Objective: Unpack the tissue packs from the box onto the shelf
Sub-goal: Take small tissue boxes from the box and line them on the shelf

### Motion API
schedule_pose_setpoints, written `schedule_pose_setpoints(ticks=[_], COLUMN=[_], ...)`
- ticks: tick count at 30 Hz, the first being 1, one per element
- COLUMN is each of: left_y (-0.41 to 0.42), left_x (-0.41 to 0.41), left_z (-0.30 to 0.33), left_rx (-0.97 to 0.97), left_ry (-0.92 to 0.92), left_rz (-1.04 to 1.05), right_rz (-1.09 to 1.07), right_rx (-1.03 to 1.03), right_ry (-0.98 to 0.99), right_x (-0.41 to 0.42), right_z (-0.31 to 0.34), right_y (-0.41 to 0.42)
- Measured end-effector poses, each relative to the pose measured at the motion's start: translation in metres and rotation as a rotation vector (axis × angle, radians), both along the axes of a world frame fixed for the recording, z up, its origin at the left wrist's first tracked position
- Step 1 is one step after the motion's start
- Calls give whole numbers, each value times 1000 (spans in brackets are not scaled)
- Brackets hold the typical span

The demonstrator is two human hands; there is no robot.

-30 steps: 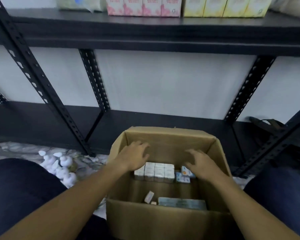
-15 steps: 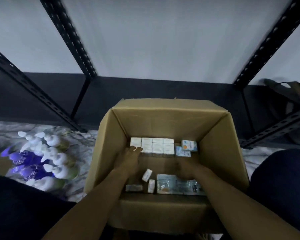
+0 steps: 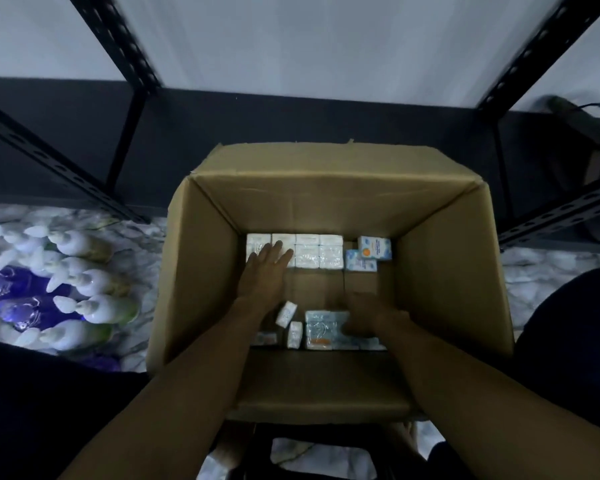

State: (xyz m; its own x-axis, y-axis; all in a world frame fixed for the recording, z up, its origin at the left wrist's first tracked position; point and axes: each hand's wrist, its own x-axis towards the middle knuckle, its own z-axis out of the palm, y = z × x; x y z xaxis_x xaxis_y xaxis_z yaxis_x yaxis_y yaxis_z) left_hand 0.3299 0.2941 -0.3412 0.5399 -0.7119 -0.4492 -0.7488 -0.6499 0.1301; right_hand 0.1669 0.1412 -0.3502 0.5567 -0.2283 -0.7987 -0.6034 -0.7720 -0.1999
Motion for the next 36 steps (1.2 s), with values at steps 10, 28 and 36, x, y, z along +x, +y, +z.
schedule_pose_setpoints(ticks=[10,28,36], left_y=[1,-12,-10], left_x=[2,27,27], left_z=[-10,-5,-3], left_rx=[-77,-61,-35], left_ry=[-115,-184,-133], left_rz=[-58,-39,13], right_rz=[90,-67,2], right_rx=[-87,-145,-12], right_ry=[50,-98,-4], right_x=[-3,4,9], right_z=[-16,-2,-3], right_y=[0,-9,-7])
